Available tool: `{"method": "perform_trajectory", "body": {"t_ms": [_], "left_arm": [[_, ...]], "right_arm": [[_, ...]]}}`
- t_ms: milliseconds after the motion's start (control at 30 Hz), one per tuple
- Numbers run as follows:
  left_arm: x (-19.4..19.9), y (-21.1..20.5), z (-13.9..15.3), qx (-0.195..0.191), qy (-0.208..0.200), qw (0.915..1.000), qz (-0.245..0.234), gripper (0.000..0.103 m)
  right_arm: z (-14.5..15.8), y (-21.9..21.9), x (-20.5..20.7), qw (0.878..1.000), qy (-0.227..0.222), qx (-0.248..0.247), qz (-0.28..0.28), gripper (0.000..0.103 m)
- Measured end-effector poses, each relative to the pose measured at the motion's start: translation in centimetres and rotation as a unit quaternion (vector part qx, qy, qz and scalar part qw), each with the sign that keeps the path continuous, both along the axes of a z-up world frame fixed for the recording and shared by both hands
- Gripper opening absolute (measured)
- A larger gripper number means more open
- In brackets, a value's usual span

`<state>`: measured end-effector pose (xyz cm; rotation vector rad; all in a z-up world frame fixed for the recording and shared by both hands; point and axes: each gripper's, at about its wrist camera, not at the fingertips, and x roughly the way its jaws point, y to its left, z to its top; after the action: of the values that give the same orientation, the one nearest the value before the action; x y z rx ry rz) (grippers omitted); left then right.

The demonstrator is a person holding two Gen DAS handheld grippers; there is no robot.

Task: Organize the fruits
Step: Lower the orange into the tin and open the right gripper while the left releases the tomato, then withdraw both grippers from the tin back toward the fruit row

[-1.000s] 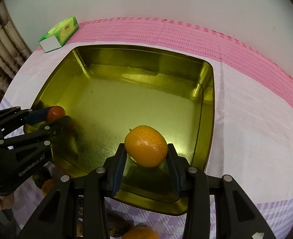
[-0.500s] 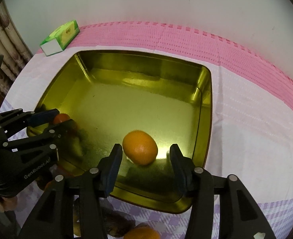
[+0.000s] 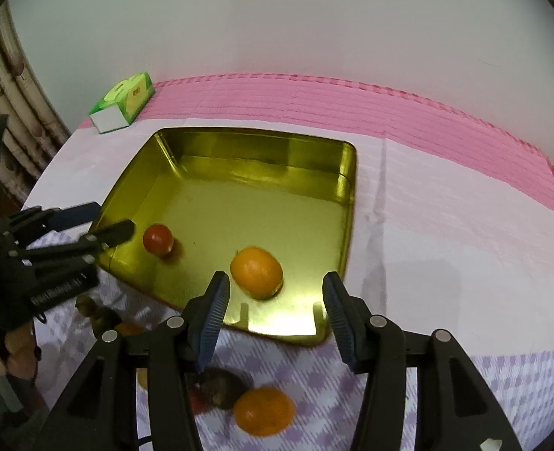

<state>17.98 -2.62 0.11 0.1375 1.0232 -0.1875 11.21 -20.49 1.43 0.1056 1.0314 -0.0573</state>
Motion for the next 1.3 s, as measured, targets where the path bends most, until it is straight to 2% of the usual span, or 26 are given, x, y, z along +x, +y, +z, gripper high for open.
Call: {"method": "perform_trajectory", "body": {"t_ms": [200,467,800,1000,1300], "left_arm": [[-1.8,1.9,0.5,0.005,-0.004,0.9999,0.011,0.055],[-5.6,4.4,-0.7,0.007,0.015,0.9993,0.033,0.056],[-10.2,4.0,-2.7,0.010,0.036,0.9990,0.023,0.056],[-11.0,3.0,-3.5,0.011,0.042,0.9990,0.012,0.056],[-10.8,4.3,-3.9,0.000,0.052,0.9979,0.038,0.056]], "right_arm": [[-0.3,-0.8,-1.9,1.000,0.004,0.009,-0.014,0.049],[-1.4,-0.6,-4.9,1.000,0.017,0.017,-0.011,0.049],[-3.2,0.6,-8.0,0.999,0.035,0.027,-0.004,0.049],[-4.2,0.7,-8.7,0.999,0.043,0.029,0.000,0.049],[-5.2,1.2,-8.3,0.998,0.050,0.033,-0.002,0.049]]}}
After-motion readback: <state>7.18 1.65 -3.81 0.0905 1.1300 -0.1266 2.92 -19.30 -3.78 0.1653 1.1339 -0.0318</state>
